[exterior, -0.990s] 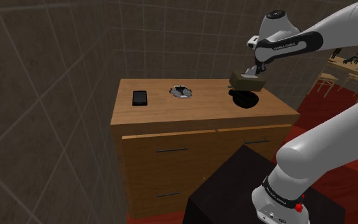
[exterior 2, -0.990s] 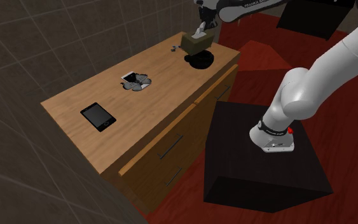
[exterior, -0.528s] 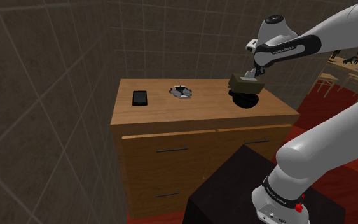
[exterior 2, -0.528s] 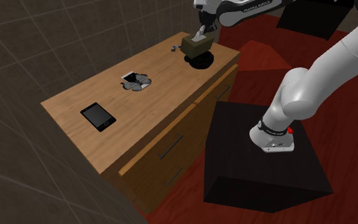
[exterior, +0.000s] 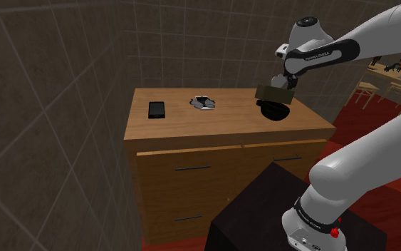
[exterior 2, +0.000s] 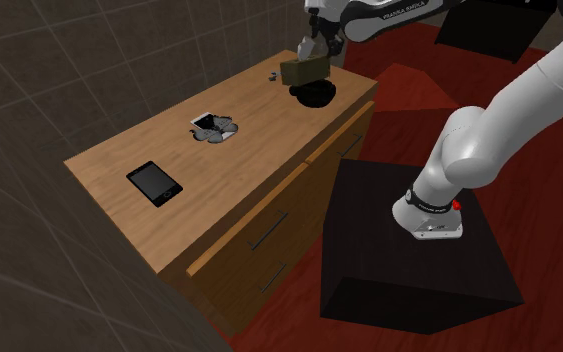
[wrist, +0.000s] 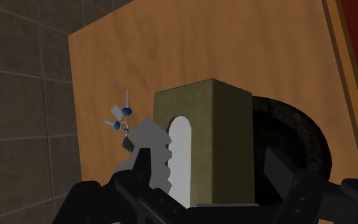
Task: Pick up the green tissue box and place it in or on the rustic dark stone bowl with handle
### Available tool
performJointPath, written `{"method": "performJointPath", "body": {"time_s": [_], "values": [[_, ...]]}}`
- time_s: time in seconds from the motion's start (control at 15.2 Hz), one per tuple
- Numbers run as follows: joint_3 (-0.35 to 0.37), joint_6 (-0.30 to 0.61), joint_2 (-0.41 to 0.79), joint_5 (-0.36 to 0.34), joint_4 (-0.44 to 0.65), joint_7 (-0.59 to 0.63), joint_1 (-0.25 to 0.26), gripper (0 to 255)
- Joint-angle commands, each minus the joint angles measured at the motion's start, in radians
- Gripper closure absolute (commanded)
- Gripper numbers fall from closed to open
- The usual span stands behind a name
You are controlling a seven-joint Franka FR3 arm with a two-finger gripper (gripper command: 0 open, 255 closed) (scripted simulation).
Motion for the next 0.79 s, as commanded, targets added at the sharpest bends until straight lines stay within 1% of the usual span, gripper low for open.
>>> {"method": "performJointPath", "body": {"time_s": [0.0, 0.2, 0.73], "values": [[0.013, -0.034, -0.026, 0.004, 0.004, -0.002, 0.004, 0], [0.052, -0.130, -0.092, 0.018, 0.022, -0.007, 0.015, 0], [0.052, -0.130, -0.092, 0.018, 0.022, -0.008, 0.015, 0]]}}
